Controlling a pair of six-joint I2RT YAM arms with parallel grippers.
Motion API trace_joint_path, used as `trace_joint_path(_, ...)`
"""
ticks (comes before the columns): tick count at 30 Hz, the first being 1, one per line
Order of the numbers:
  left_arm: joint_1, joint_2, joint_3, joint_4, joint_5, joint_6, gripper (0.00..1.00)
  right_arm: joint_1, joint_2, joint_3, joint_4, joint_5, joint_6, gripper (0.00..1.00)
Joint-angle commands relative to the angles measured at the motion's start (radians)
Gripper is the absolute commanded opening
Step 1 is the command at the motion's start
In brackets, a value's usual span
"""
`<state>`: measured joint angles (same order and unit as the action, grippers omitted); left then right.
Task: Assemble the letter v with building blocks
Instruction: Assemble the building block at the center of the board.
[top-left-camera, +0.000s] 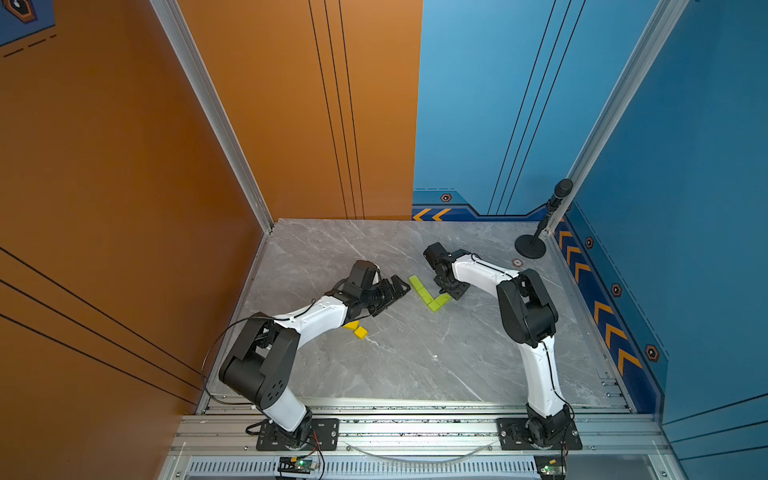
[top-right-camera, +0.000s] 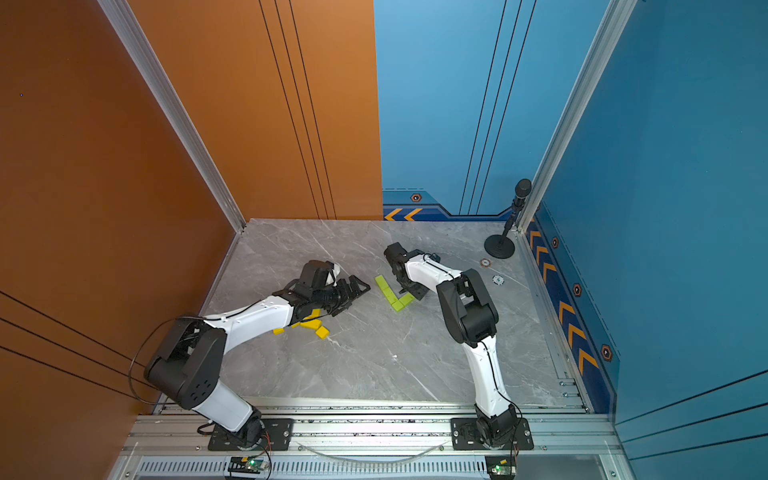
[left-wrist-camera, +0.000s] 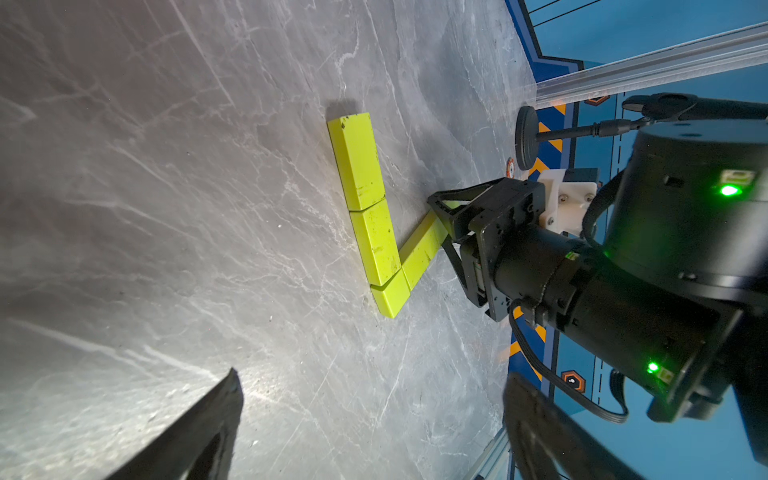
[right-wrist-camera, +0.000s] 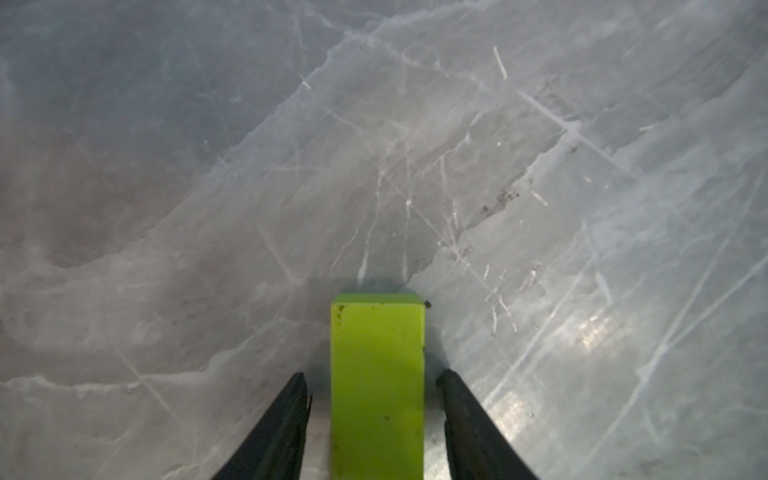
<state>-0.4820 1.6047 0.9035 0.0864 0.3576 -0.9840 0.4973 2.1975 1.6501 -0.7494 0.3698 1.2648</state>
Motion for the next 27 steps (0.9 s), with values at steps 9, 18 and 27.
trace_joint_path(9,-0.012,-0.016,-0.005,-0.013,0.006,0.026,0.98,-0.009,-0.067,0.023,-0.030,0.012,-0.041,0.65)
trace_joint_path(18,-0.016,-0.018,0.000,-0.029,0.002,0.035,0.98,-0.009,-0.105,0.041,-0.035,0.008,-0.069,0.80)
trace_joint_path(27,-0.004,-0.047,0.087,-0.211,-0.056,0.143,0.98,-0.012,-0.279,-0.019,-0.043,0.049,-0.153,0.99)
